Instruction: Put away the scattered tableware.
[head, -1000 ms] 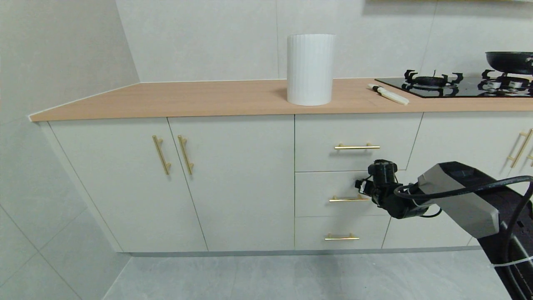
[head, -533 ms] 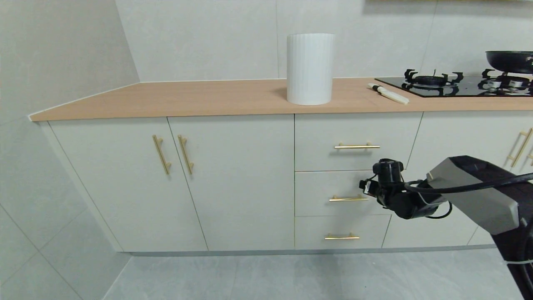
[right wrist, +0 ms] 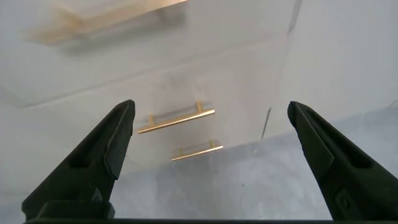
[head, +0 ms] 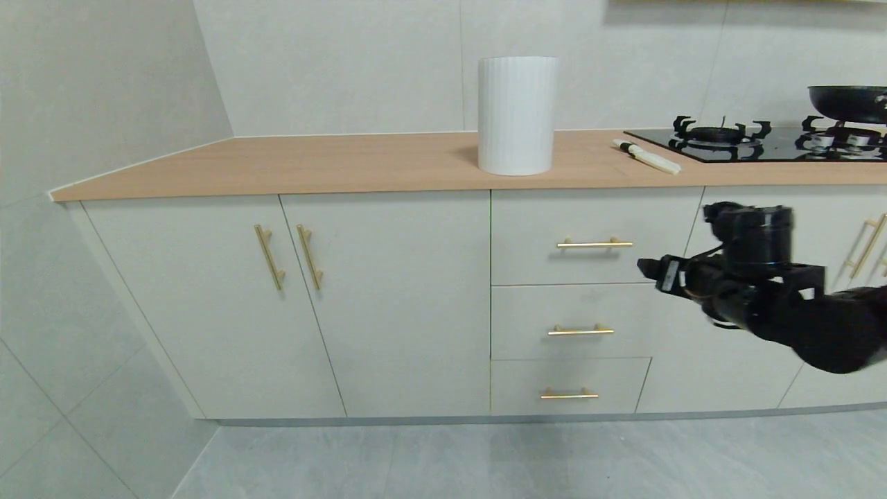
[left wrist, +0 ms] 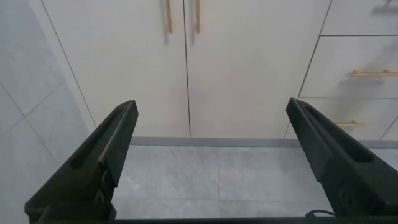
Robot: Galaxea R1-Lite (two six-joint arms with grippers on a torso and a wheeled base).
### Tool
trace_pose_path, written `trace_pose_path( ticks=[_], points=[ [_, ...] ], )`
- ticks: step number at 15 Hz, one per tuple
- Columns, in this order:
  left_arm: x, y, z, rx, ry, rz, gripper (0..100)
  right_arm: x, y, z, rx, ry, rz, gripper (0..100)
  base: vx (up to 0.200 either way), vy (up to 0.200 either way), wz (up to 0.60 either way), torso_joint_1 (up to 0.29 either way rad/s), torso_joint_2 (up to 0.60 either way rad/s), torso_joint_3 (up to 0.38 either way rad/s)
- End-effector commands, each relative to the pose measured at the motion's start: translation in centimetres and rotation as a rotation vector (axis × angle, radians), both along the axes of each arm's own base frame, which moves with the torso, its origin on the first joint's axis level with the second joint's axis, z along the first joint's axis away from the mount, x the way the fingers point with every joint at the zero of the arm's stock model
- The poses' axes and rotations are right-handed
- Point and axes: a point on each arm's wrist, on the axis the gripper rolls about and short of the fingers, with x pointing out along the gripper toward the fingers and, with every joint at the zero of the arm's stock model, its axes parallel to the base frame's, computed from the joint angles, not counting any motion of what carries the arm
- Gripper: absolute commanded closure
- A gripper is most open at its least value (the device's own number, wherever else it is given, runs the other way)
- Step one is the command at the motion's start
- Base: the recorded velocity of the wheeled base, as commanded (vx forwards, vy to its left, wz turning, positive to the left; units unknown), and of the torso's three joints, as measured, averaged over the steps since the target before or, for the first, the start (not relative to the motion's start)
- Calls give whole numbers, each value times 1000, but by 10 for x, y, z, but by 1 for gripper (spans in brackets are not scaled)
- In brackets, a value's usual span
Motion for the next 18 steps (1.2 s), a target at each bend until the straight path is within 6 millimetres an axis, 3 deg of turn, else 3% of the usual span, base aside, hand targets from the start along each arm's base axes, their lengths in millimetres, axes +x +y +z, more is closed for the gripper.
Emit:
trace_pose_path(
  ticks=[1,5,9,13,15,16,18],
  points=[
    [0,0,0,0,0,1,0,-157,-36,71,-40,-260,39,0,0,0,0,0,0,0],
    [0,0,0,0,0,1,0,-287,-74,78,-170,-382,17,0,0,0,0,0,0,0],
    [0,0,0,0,0,1,0,-362,-88,64,-290,-495,-109,0,0,0,0,0,0,0],
    [0,0,0,0,0,0,0,-399,-89,34,-303,-503,-122,0,0,0,0,0,0,0],
    [0,0,0,0,0,0,0,-403,-86,27,-304,-507,-162,0,0,0,0,0,0,0],
    [0,0,0,0,0,0,0,-409,-82,14,-316,-539,-116,0,0,0,0,0,0,0],
    [0,0,0,0,0,0,0,-400,-81,4,-312,-506,-80,0,0,0,0,0,0,0]
  ],
)
